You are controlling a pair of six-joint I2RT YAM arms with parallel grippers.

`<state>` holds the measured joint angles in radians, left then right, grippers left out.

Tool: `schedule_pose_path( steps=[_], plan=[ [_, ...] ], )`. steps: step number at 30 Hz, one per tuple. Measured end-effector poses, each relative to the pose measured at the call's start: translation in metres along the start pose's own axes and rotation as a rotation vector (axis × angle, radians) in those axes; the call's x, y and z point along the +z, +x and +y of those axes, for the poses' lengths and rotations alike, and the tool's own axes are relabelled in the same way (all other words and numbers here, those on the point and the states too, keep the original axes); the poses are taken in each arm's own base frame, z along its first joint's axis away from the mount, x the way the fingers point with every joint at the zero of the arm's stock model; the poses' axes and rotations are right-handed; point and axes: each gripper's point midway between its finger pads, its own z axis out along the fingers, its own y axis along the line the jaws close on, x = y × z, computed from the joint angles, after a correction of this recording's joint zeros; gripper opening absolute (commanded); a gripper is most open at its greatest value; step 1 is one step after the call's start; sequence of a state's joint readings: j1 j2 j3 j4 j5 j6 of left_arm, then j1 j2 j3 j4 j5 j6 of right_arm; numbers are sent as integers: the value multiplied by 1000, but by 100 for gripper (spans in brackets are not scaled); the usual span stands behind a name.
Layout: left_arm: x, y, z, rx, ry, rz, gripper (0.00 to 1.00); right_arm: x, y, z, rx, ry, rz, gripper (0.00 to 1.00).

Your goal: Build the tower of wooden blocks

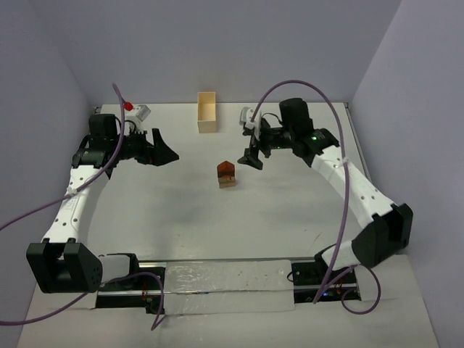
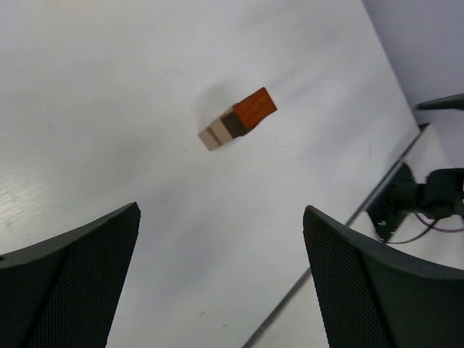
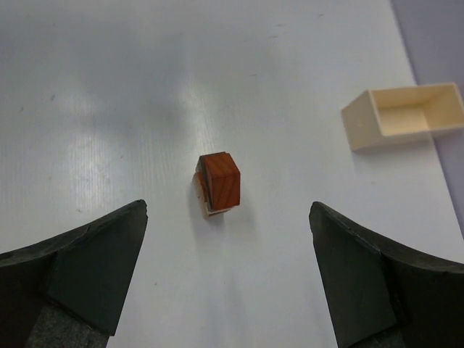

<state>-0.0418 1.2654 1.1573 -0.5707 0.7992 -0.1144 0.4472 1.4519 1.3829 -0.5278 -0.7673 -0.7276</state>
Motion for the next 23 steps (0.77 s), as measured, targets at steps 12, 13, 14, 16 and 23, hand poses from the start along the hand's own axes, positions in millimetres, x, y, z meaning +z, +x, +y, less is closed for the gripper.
schedule_pose_path(
  steps=[12, 13, 14, 16, 23],
  plan=[
    [-16, 29, 67, 106, -365, 28, 99, -120, 129, -41, 637, 624, 181, 100],
    [-19, 30, 70, 119, -392, 22, 99, -128, 143, -39, 701, 675, 194, 100],
    [-23, 31, 73, 130, -417, 17, 99, -135, 155, -35, 756, 721, 206, 100],
    [-29, 34, 77, 145, -460, 10, 99, -145, 172, -23, 839, 795, 216, 100],
    [-35, 57, 92, 145, -536, 26, 99, -163, 172, 5, 877, 941, 103, 100]
  ],
)
